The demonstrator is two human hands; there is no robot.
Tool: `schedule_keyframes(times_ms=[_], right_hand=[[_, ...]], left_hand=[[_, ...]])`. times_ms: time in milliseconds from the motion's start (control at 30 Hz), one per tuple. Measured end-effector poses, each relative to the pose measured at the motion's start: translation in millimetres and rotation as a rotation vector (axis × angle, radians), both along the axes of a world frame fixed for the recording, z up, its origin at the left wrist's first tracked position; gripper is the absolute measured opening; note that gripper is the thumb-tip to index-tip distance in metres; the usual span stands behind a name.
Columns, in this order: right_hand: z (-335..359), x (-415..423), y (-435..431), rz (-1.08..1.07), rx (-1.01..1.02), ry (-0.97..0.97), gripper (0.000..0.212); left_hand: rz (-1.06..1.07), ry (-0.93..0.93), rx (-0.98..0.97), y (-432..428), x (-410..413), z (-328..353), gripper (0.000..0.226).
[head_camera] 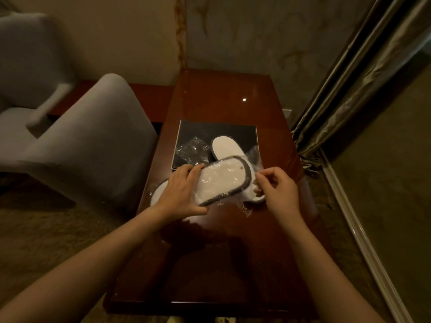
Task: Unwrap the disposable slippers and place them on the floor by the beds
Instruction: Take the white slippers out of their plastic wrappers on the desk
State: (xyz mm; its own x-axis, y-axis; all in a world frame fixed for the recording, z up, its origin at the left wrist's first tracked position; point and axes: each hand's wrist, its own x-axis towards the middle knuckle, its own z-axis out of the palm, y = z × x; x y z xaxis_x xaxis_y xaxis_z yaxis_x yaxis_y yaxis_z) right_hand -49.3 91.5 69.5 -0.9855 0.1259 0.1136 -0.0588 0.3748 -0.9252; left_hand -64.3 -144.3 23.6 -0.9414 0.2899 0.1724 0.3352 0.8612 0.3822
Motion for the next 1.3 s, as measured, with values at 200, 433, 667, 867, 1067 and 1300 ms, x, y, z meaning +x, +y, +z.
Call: schedule_keyframes(times_ms=[200, 433, 667, 867, 1067, 1300], right_hand=[[-5, -12, 18, -0.079, -0.204, -0.152, 0.009], [-5, 2, 16, 0.108, 0.585, 0.128, 0.025], [-18, 17, 24, 0.029, 0.49, 0.228, 0.004], [-8, 2, 34, -0.104, 0.542, 0.177, 0.025], [3, -29, 4, 0.067, 0.706, -0.022, 0.011], [12, -25, 9, 0.35, 0.142, -0.099, 0.015]], left_hand=[[-0.008, -0.076, 0.102, 8, -6, 3, 0.103], [-0.003, -0.091, 0.083, 10, -14, -1, 0.102], [0.006, -0.177, 0.039, 9, -18, -1, 0.105], [0.028, -0.077, -0.138, 5, -12, -8, 0.105], [-0.016, 0.105, -0.262, 17, -4, -2, 0.106], [-0.005, 0.079, -0.326, 6, -3, -6, 0.108]])
